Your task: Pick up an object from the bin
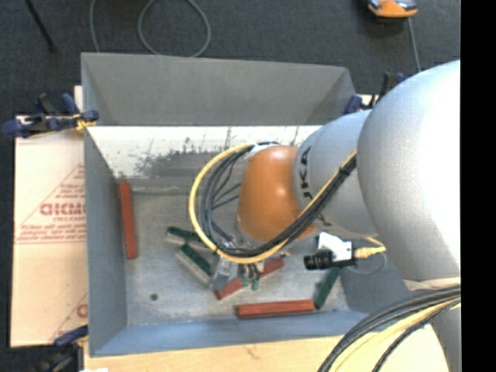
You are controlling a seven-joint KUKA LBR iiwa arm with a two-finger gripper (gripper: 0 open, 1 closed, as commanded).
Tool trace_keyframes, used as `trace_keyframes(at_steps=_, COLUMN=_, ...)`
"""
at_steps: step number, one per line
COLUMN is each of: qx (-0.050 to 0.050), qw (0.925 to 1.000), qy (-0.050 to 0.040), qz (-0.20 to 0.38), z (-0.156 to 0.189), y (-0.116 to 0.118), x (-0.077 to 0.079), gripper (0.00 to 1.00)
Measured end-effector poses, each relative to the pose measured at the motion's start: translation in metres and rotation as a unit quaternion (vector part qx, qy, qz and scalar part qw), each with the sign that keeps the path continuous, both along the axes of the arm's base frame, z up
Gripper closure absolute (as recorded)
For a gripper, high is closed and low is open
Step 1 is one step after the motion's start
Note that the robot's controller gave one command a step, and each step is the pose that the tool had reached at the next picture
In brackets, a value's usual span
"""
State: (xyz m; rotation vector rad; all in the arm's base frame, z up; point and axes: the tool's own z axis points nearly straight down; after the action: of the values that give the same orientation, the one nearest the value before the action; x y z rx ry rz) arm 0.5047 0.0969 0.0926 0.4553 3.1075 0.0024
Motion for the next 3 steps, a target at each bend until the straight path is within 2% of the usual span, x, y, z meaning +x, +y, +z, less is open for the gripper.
trace_keyframes(at_steps=1, qx=0.000, qw=1.0000, qy=0.0000, qz=0.000, z=0.000, y=0.000, x=0.000, gripper=0.00)
trace_keyframes(at_steps=2, qx=0.000, qw=0.9999, qy=-0.0030, qz=-0.011, z=-0.022, y=-0.004, x=0.015, gripper=0.00)
trace_keyframes(at_steps=3, qx=0.000, qw=0.9999, qy=-0.0069, qz=-0.011, z=-0.018, y=-0.004, x=0.017, gripper=1.00)
